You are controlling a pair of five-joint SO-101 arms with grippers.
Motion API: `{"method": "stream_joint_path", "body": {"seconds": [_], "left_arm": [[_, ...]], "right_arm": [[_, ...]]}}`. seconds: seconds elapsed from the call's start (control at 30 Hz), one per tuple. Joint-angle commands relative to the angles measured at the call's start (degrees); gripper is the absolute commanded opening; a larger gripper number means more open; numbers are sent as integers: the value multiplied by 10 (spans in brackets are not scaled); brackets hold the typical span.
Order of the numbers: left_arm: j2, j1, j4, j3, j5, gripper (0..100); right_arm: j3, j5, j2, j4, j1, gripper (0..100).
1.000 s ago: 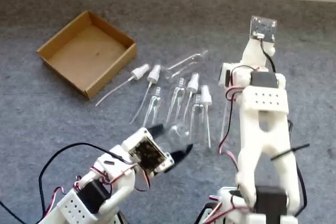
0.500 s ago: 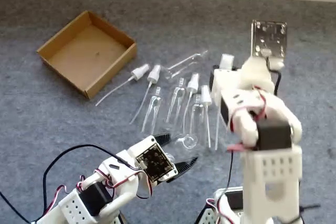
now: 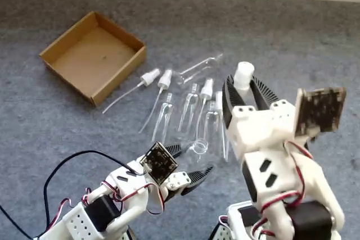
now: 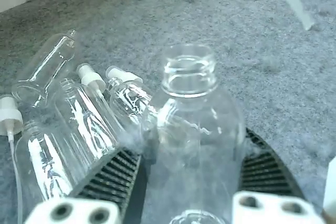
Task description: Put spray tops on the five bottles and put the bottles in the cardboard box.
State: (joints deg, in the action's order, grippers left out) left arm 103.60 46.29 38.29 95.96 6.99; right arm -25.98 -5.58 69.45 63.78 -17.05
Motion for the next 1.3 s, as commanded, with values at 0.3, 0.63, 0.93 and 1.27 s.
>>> {"method": "stream_joint_path", "body": {"seconds": [0.3, 0.63, 0.93, 1.27], "left_arm": [[0, 40, 1, 11, 13, 85], [-1, 34, 2, 11, 12, 85], [3, 14, -1, 11, 12, 85], [3, 14, -2, 11, 13, 85]], "right_arm": [[-246, 4, 153, -233, -7, 8], [-168, 3, 164, -240, -7, 6], [-142, -89, 164, -239, -29, 5], [-200, -74, 165, -223, -58, 5]]}}
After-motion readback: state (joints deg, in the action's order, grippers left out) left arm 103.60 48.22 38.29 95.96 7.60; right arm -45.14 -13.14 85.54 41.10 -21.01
